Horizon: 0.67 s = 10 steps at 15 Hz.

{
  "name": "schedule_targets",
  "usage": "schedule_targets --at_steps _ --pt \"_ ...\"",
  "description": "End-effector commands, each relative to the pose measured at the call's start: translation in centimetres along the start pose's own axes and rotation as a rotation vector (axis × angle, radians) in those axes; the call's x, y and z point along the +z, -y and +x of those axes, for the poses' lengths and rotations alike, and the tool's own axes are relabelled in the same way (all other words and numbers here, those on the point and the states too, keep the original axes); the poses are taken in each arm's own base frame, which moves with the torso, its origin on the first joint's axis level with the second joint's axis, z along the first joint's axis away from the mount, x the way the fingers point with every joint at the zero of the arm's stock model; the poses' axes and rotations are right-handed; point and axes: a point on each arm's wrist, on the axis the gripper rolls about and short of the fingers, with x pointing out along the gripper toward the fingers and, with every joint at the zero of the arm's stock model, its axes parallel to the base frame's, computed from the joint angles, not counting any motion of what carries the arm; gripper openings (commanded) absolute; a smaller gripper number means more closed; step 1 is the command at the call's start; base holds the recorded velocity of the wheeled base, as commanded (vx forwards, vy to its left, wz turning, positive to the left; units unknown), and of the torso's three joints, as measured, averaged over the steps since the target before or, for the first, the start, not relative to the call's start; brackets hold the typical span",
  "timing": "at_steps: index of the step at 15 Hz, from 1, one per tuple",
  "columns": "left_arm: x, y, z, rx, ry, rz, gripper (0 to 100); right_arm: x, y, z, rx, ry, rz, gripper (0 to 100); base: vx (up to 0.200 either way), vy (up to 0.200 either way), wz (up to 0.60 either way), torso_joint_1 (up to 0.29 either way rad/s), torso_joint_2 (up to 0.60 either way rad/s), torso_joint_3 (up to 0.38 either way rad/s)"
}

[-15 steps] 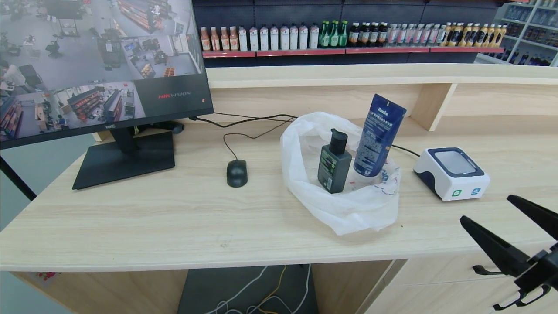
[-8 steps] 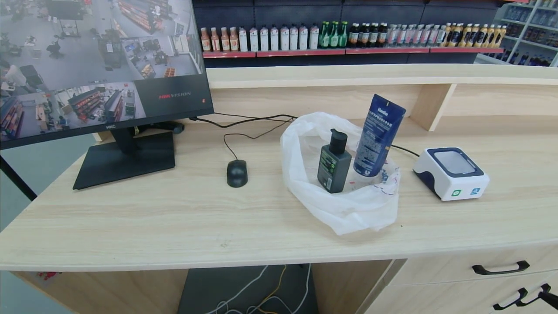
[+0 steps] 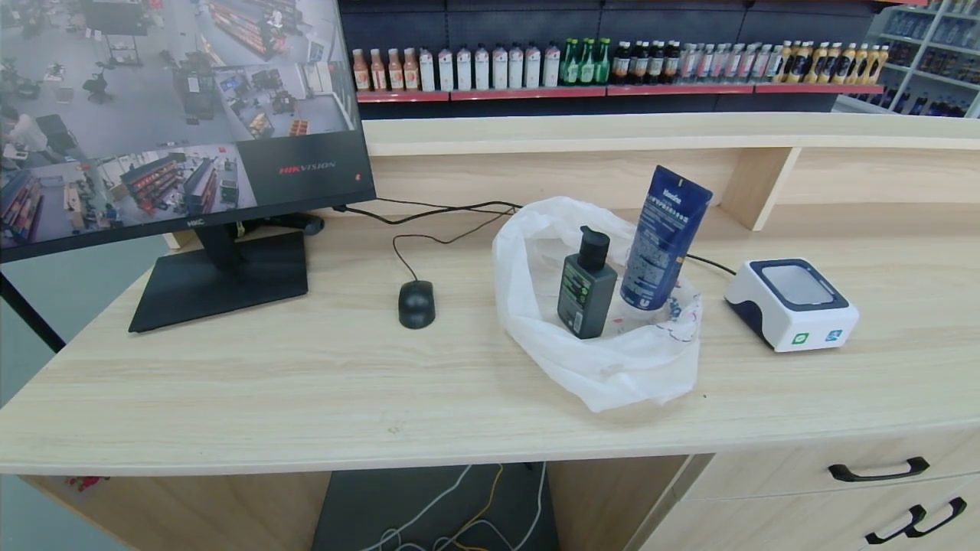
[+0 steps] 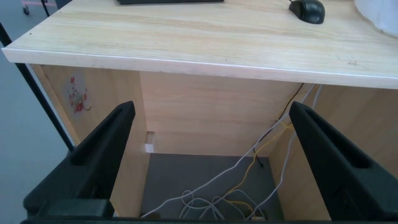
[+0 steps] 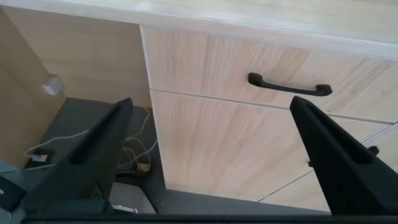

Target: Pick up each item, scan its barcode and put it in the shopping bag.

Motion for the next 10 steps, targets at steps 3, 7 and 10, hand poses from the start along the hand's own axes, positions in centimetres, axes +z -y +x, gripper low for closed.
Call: schedule_targets --at_steps 3,7,10 --pt "0.00 0.00 0.00 0.001 0.000 0.000 100 -0.82 -0.27 -0.88 -0.099 0.123 0.044 100 0.000 0.000 0.00 0.000 0.00 0.000" --pt "0.00 0.00 0.00 0.001 0.000 -0.002 100 -0.81 -0.23 -0.88 -0.113 0.123 0.139 100 -0.100 0.000 0.00 -0.001 0.00 0.000" --pt "0.00 0.00 0.00 0.001 0.000 0.000 100 -0.81 -0.23 -0.88 -0.114 0.122 0.124 100 -0.200 0.000 0.00 0.011 0.00 0.002"
